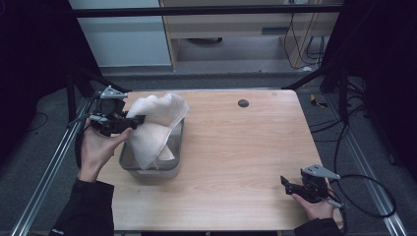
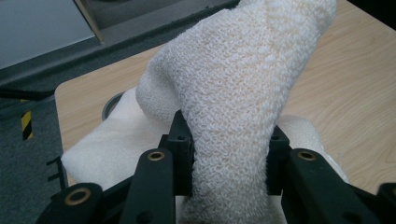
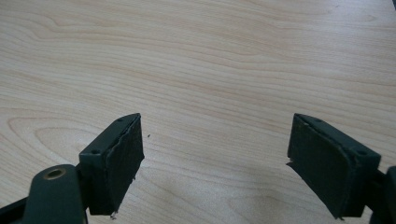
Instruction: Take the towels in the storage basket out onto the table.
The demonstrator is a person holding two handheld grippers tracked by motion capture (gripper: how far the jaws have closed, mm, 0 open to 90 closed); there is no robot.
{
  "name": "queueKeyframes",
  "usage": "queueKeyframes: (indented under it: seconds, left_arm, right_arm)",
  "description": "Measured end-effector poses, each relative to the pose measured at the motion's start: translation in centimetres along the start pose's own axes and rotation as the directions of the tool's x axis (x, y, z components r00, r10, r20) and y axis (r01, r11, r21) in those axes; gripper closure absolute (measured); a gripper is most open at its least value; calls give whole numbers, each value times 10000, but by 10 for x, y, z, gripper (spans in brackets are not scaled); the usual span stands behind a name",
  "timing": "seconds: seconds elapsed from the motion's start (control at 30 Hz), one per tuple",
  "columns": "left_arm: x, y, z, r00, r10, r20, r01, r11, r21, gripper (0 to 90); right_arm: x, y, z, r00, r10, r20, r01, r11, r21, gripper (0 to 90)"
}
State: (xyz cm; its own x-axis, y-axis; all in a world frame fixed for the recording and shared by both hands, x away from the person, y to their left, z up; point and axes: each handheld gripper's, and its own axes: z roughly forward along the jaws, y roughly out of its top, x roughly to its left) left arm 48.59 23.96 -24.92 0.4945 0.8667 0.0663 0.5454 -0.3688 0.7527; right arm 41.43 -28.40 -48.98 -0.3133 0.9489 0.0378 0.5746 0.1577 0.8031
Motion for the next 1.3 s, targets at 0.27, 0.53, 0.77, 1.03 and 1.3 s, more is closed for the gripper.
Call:
queueKeyframes:
  seconds: [0.27,0.53,0.77,1.03,1.3]
  left_arm:
    - [-21,13,-4,9974,531,489,-530,9986,-38,650]
    - [-40,24,-4,9916,987,836,-994,9950,35,650]
    - [-58,31,0,9849,1245,1206,-1256,9921,21,649]
    - [-79,38,8,9730,1663,1598,-1707,9852,141,648]
    - [-98,43,18,9597,2063,1909,-2151,9762,265,648]
  right_arm:
    - [0,0,0,10000,49,-26,-49,10000,0,182]
    - [0,0,-1,10000,36,-28,-36,10000,-36,182]
    - [0,0,-1,10000,78,-57,-78,9999,-71,182]
    - [-1,0,-2,9999,75,-76,-76,9999,-91,182]
    - [0,0,-2,9998,148,-130,-149,9999,-67,183]
